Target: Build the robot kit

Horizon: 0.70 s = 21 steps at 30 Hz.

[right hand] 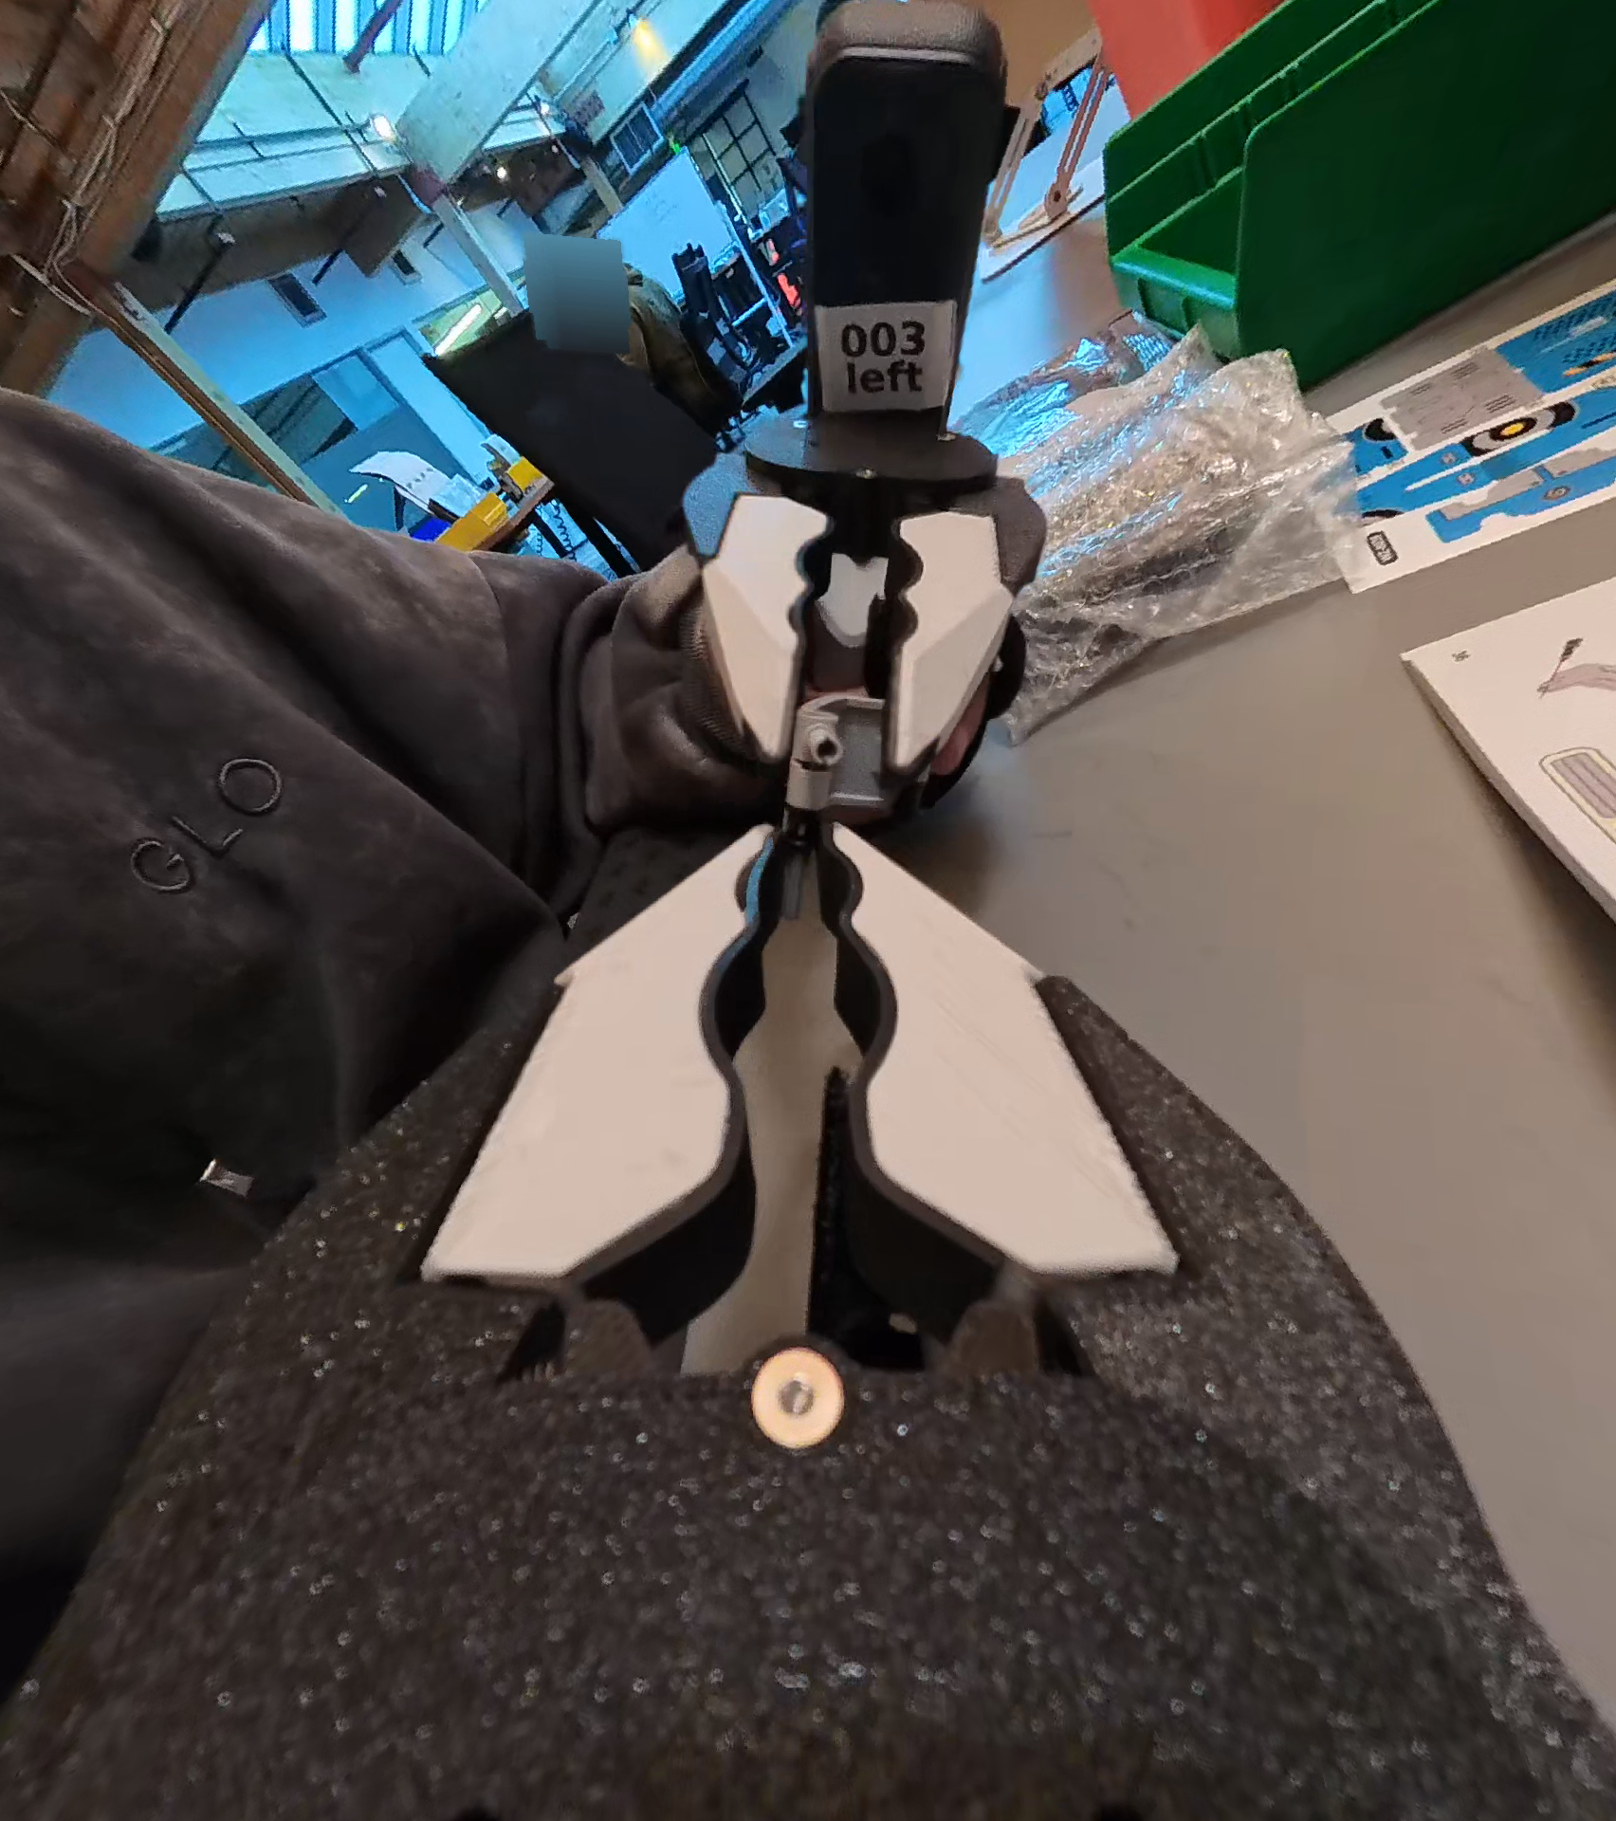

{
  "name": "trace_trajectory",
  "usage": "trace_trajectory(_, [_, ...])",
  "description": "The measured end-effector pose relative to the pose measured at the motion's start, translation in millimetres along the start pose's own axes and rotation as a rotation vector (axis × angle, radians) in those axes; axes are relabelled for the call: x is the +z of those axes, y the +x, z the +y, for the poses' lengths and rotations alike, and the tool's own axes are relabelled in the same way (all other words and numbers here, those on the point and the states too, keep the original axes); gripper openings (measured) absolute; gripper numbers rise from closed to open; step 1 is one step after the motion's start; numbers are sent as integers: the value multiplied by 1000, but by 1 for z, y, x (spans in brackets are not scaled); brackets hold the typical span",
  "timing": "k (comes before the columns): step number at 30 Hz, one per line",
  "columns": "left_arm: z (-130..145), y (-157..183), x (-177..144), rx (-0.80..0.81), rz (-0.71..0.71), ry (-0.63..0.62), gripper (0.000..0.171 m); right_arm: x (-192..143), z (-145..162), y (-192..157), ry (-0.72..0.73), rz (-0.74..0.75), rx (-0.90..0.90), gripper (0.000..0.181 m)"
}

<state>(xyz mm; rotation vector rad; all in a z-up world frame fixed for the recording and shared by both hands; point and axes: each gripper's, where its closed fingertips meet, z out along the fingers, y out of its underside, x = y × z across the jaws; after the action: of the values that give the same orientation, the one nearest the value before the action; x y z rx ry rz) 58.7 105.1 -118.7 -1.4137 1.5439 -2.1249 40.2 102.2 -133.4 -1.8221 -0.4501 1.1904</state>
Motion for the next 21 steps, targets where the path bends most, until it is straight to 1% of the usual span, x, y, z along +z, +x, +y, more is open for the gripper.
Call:
trace_trajectory(1, [0, 0, 0, -7, 7, 0, 13, 0, 1, 1, 0, 3, 2, 5])
trace_trajectory(2, [0, 2, 0, -5, 19, 6, 6, 0, 0, 2, 3, 8, 8, 5])
trace_trajectory(7, [1, 6, 0, 24, 16, 3, 5, 0, 2, 0, -3, -14, 30, 6])
trace_trajectory(8, [1, 7, 0, 22, 23, -1, 5, -3, 3, 0, -22, -7, 9, 13])
trace_trajectory(9, [1, 6, -1, 18, 18, -6, 5, -10, 3, 4, -43, 29, -30, 25])
trace_trajectory(10, [1, 3, -2, 10, -1, -18, 5, -21, 3, 11, -64, 85, -86, 28])
trace_trajectory(11, [3, -3, -4, -6, -25, -34, 5, -34, 6, 23, -105, 171, -158, 31])
trace_trajectory(12, [4, -8, -5, -33, -46, -44, 5, -47, 18, 38, -199, 269, -245, 35])
trace_trajectory(13, [6, -13, -7, -73, -57, -47, 5, -58, 36, 51, -328, 336, -340, 40])
trace_trajectory(14, [8, -17, -8, -125, -51, -55, 5, -65, 50, 61, -424, 387, -404, 44])
trace_trajectory(15, [10, -18, -8, -178, -33, -62, 5, -66, 57, 68, -468, 416, -436, 53])
trace_trajectory(17, [14, -24, -9, -235, -40, -68, 5, -57, 68, 72, -518, 392, -433, 65])
trace_trajectory(19, [23, -27, -7, -239, -61, -109, 5, -54, 75, 79, -584, 402, -436, 65])
trace_trajectory(20, [25, -26, -6, -232, -64, -125, 5, -51, 76, 79, -587, 391, -444, 63])
trace_trajectory(21, [28, -24, -4, -226, -61, -138, 5, -47, 76, 75, -584, 364, -438, 55])
